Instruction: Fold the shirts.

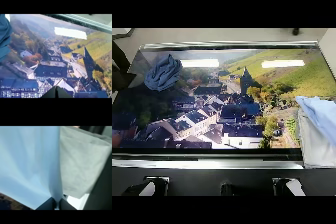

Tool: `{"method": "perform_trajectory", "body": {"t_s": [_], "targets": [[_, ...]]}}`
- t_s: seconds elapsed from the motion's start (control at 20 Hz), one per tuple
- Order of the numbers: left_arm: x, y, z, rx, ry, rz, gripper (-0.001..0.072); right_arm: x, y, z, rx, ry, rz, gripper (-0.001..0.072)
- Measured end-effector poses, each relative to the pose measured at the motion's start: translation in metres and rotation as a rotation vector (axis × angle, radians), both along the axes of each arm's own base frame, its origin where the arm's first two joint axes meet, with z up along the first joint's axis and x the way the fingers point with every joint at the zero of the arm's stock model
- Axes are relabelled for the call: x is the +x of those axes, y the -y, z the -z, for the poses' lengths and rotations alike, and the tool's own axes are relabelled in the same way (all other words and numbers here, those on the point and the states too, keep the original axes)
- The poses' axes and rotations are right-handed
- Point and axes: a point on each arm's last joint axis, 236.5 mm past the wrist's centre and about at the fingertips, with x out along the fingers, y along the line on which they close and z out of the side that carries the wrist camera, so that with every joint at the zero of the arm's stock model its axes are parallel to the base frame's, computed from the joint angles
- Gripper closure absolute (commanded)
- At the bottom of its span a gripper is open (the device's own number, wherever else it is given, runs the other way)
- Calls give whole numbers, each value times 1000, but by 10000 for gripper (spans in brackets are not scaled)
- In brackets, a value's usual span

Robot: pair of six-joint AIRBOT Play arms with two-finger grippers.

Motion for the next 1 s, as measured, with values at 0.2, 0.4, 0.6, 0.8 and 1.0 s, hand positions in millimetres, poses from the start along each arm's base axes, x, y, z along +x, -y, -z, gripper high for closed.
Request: {"method": "perform_trajectory", "body": {"t_s": [0.2, 0.4, 0.6, 0.8, 1.0], "targets": [[-1, 9, 2, -1, -5, 23, 675, -39, -24, 73, 87, -155, 9, 44], [1, 11, 0, -1, 5, 24, 678, -32, 0, 75, -39, -123, -55, 49], [18, 1, -15, 64, 79, -30, 681, 55, 55, -33, -423, 193, -154, 53], [40, -32, 49, 351, -123, -129, 462, 177, -22, -105, -567, 449, -506, 48], [12, -46, 166, 503, -557, -126, -4, 230, -170, -27, -375, 323, -925, 22]]}}
